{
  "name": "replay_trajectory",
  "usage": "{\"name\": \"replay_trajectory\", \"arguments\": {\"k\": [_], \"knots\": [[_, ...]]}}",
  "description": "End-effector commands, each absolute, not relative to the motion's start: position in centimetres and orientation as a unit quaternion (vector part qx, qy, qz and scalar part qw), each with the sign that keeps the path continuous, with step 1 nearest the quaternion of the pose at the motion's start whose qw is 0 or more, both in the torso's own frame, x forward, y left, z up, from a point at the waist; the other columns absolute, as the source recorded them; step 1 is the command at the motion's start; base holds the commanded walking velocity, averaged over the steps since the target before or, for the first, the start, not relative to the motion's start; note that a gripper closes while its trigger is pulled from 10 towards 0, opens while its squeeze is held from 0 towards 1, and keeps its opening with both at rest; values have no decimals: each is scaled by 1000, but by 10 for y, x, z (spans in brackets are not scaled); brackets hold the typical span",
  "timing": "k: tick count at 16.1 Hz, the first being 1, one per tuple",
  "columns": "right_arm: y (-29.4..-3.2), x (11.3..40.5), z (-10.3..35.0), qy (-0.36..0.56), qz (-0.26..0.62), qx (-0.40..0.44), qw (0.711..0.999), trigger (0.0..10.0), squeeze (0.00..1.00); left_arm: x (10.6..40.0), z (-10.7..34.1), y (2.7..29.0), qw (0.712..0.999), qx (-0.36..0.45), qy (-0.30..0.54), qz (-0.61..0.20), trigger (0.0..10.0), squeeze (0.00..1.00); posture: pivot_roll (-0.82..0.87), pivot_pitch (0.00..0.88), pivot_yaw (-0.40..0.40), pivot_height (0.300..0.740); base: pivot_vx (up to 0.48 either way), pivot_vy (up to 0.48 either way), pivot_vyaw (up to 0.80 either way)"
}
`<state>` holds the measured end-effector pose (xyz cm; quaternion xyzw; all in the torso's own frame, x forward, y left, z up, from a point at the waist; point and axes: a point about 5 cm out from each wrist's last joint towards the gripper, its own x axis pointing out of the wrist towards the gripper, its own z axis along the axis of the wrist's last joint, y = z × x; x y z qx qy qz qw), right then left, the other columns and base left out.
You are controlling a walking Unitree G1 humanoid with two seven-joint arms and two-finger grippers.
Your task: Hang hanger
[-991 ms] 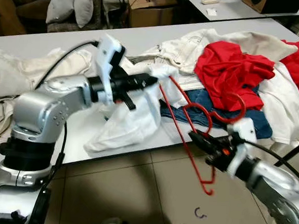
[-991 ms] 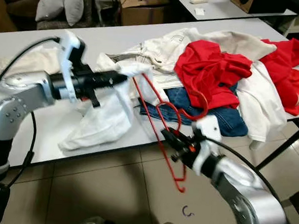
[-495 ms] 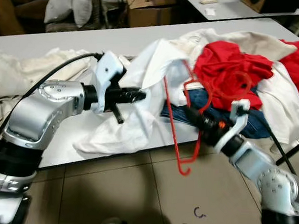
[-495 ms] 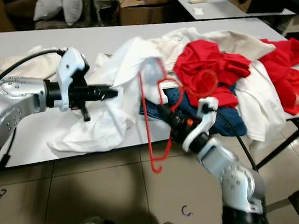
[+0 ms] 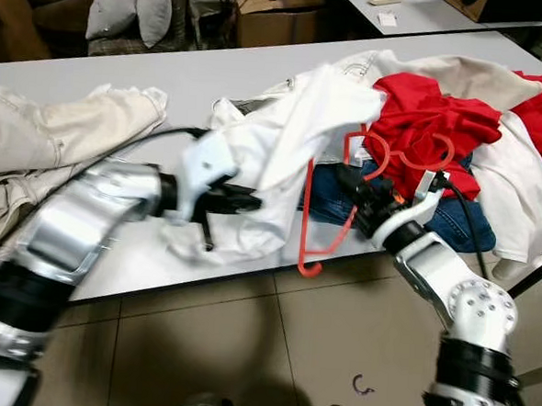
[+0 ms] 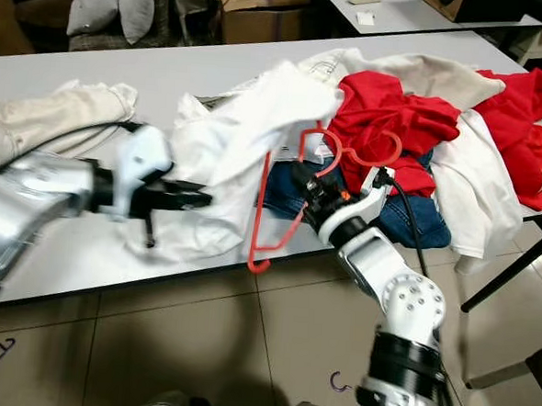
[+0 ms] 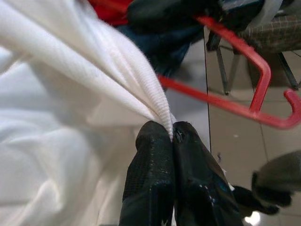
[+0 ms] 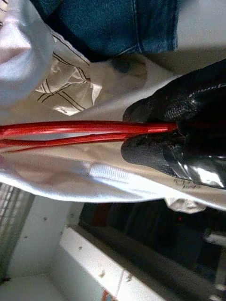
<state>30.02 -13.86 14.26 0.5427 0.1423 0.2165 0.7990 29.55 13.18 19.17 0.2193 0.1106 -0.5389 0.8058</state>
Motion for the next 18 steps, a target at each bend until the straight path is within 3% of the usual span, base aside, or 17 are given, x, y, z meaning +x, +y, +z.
{"name": "replay_trajectory", "arguments": {"k": [1,2,3,4,5,6,7,8,12,18], "knots": [[-145,306,148,121,196,553,801,10000,0,300,189,125,805,245,93,-533,2078,0,-147,0,57,740,0,0,0],[-144,307,148,122,193,556,799,10000,0,302,189,121,805,251,84,-531,3961,0,-147,0,60,740,0,0,0],[-143,308,148,123,192,556,799,10000,0,302,189,118,803,250,80,-535,3333,0,-146,0,61,740,0,0,0],[-143,308,146,127,186,553,802,10000,0,300,191,113,798,244,69,-547,3922,0,-148,0,63,740,0,0,0],[-145,309,144,128,173,553,805,10000,0,296,194,108,786,229,62,-570,9529,0,-148,0,63,740,0,0,0],[-147,310,142,128,158,554,807,10000,0,291,194,107,770,226,66,-593,9020,0,-147,0,66,740,0,0,0],[-149,312,141,124,146,558,807,10000,0,285,190,107,750,228,82,-616,2941,0,-147,0,66,740,0,0,0],[-152,315,142,117,134,569,803,10000,0,282,184,107,736,240,95,-626,0,0,-147,0,66,740,0,0,0],[-154,321,145,104,117,590,792,10000,0,283,171,109,731,269,114,-617,0,0,-144,0,67,740,0,0,0],[-154,331,154,75,111,618,775,10000,0,288,147,109,746,263,144,-595,0,0,-140,0,61,740,0,0,0]]}}
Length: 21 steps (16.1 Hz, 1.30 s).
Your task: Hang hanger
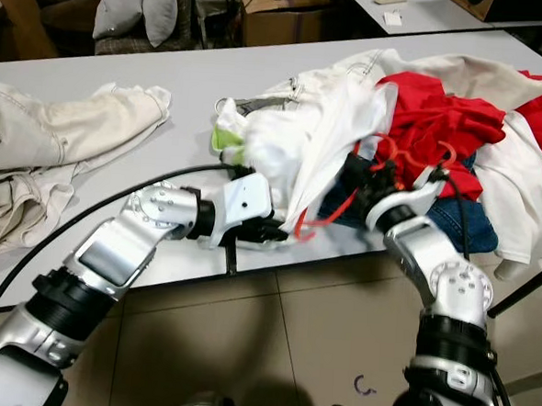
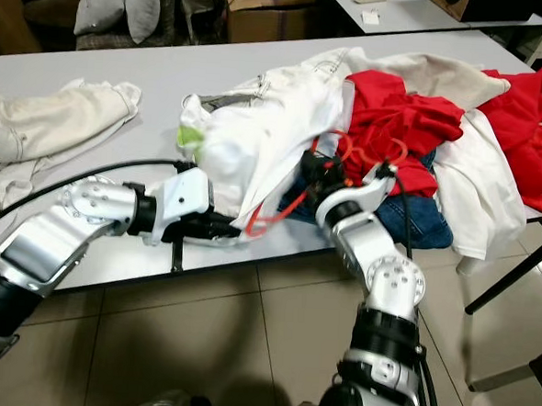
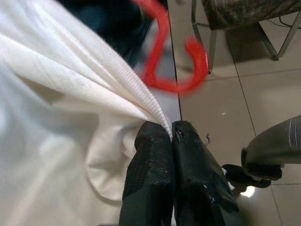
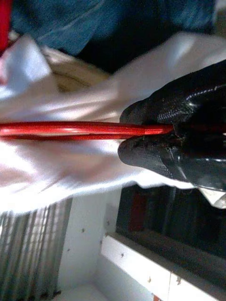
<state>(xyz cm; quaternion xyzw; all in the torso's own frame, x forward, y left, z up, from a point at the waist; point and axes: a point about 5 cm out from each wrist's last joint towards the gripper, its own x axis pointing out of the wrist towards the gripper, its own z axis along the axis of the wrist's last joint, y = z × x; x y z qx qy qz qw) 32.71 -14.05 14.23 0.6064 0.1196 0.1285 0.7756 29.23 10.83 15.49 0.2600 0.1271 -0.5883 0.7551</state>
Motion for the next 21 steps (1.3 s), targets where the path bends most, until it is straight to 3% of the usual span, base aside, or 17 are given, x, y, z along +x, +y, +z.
{"name": "replay_trajectory", "arguments": {"k": [1,4,7,8,11,15,19,21], "knots": [[-154,332,156,71,111,621,773,10000,0,289,144,110,744,266,149,-594,0,0,-140,0,61,740,0,0,0],[-156,339,163,48,112,620,775,10000,0,284,140,109,734,238,156,-616,0,0,-141,0,61,740,0,0,0],[-152,340,159,61,118,553,823,10000,0,281,163,98,749,135,115,-638,0,0,-141,0,59,740,0,0,0],[-153,341,157,63,112,535,835,10000,0,275,172,95,734,103,106,-663,0,0,-141,0,59,740,0,0,0],[-157,343,160,48,102,536,837,10000,0,253,179,93,674,50,132,-725,0,0,-141,0,59,740,0,0,0],[-152,344,163,41,115,527,841,10000,0,244,190,89,649,14,138,-748,0,0,-137,0,48,740,0,0,0],[-135,341,166,64,169,473,862,10000,0,274,201,82,746,22,67,-662,0,0,-137,0,46,740,0,0,0],[-125,335,166,79,206,437,872,10000,0,280,221,80,753,-22,24,-657,0,0,-136,0,44,740,0,0,0]]}}
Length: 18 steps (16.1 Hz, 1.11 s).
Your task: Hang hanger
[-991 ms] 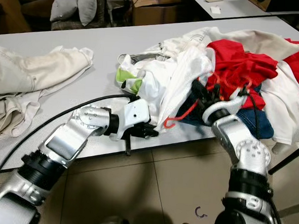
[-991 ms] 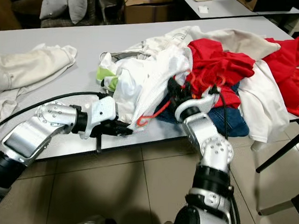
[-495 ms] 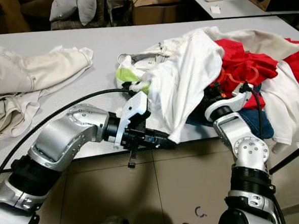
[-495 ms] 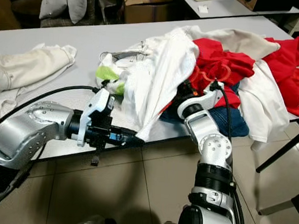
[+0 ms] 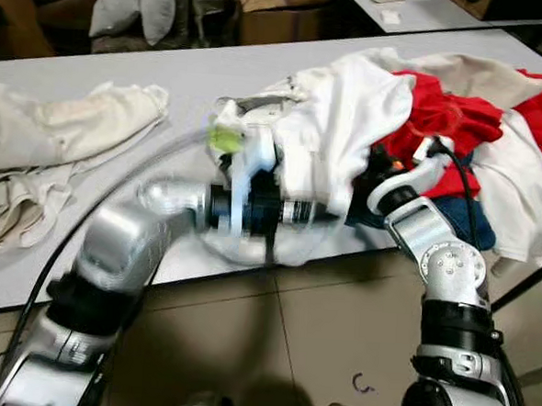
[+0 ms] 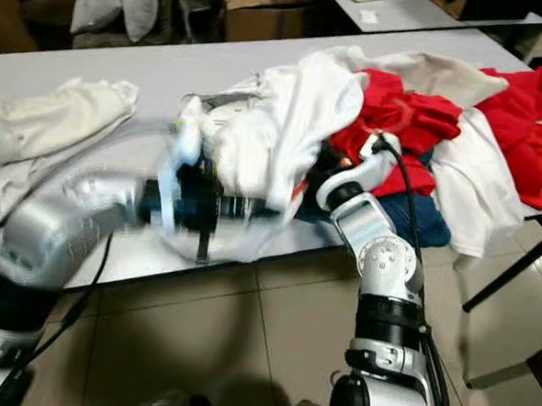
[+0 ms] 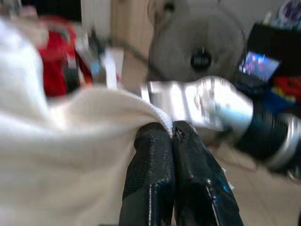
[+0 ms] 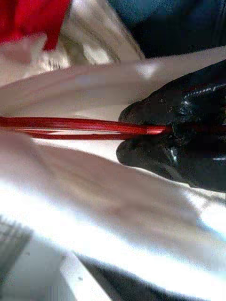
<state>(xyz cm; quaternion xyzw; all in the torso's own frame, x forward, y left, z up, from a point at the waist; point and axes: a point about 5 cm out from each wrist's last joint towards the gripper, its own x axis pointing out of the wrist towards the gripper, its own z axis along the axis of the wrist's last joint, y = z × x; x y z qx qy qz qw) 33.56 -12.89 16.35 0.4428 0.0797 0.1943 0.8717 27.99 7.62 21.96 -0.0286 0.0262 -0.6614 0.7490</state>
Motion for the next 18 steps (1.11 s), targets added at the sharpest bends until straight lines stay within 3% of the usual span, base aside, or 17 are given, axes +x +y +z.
{"name": "replay_trajectory", "arguments": {"k": [1,3,5,7,9,10,12,13,14,16,17,18], "knots": [[-121,331,169,82,225,427,872,10000,0,281,235,79,750,-48,-4,-659,0,0,-134,0,43,740,0,0,0],[-119,323,175,78,234,437,865,10000,0,278,255,73,731,-99,-40,-674,0,0,-141,0,51,740,0,0,0],[-123,318,185,64,240,457,854,10000,0,284,245,69,759,-56,-11,-649,0,0,-142,0,53,740,0,0,0],[-130,313,193,53,239,467,850,10000,0,282,237,70,764,-23,13,-645,0,0,-143,0,55,740,0,0,0],[-135,302,198,49,242,468,848,10000,0,299,230,78,818,31,24,-574,0,0,-139,0,48,740,0,0,0],[-139,292,198,56,246,464,849,10000,0,308,235,84,846,15,13,-534,0,0,-137,0,44,740,0,0,0],[-143,279,196,71,249,455,852,10000,0,307,246,88,844,7,-14,-535,0,0,-137,0,42,740,0,0,0],[-146,274,195,78,248,452,853,10000,0,302,253,86,833,-10,-27,-552,824,0,-137,0,40,740,0,0,0],[-148,267,192,89,244,448,855,10000,0,295,257,82,821,-19,-28,-569,10000,0,-139,0,39,740,0,0,0],[-150,254,194,101,246,441,857,10000,0,287,252,80,814,-13,-11,-581,10000,0,-142,0,37,740,0,0,0],[-151,250,195,102,243,442,858,10000,0,282,249,82,808,-27,4,-589,10000,1000,-143,0,36,740,0,0,0],[-153,248,195,103,239,441,859,10000,0,278,249,82,803,-31,12,-595,10000,1000,-138,0,32,740,0,0,0]]}}
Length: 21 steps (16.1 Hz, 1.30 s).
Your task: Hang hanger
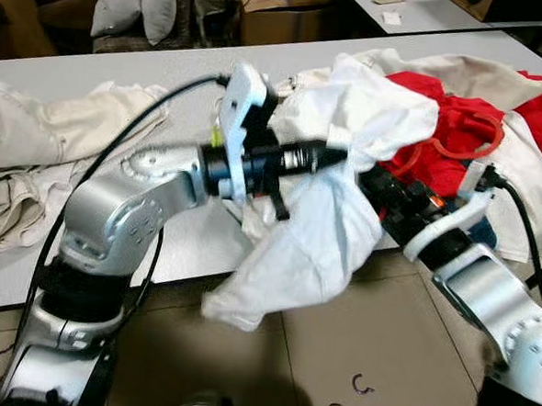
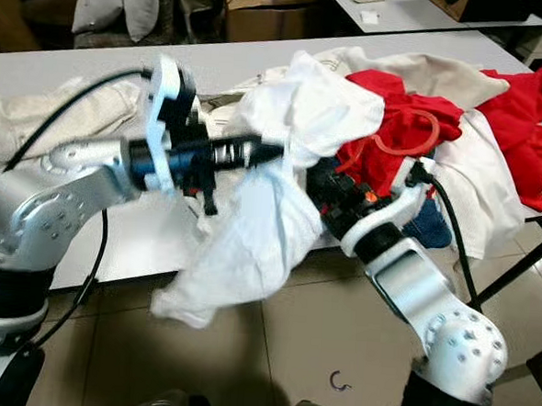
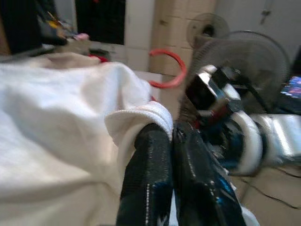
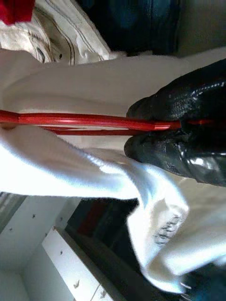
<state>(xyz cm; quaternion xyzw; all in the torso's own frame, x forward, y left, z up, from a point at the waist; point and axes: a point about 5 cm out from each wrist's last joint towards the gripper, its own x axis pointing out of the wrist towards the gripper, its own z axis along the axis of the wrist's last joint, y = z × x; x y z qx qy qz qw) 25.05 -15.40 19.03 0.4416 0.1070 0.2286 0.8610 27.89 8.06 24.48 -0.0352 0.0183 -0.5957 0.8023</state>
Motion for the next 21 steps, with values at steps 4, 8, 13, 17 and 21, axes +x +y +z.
{"name": "replay_trajectory", "arguments": {"k": [4,8,13,17,21], "knots": [[-158,242,191,117,219,441,863,10000,0,251,249,98,748,1,74,-659,10000,1000,-120,0,17,740,0,0,0],[-159,237,190,127,218,433,865,10000,0,259,247,123,787,44,110,-605,10000,0,-102,0,11,740,0,0,0],[-164,230,192,139,236,340,900,10000,0,288,247,158,894,41,65,-441,10000,0,-104,0,23,740,0,0,0],[-169,204,190,177,293,235,910,10000,0,273,204,167,936,5,76,-345,10000,0,-113,0,38,740,0,0,0],[-175,193,197,196,351,143,904,10000,0,259,171,168,936,42,117,-330,10000,0,-116,0,35,740,0,0,0]]}}
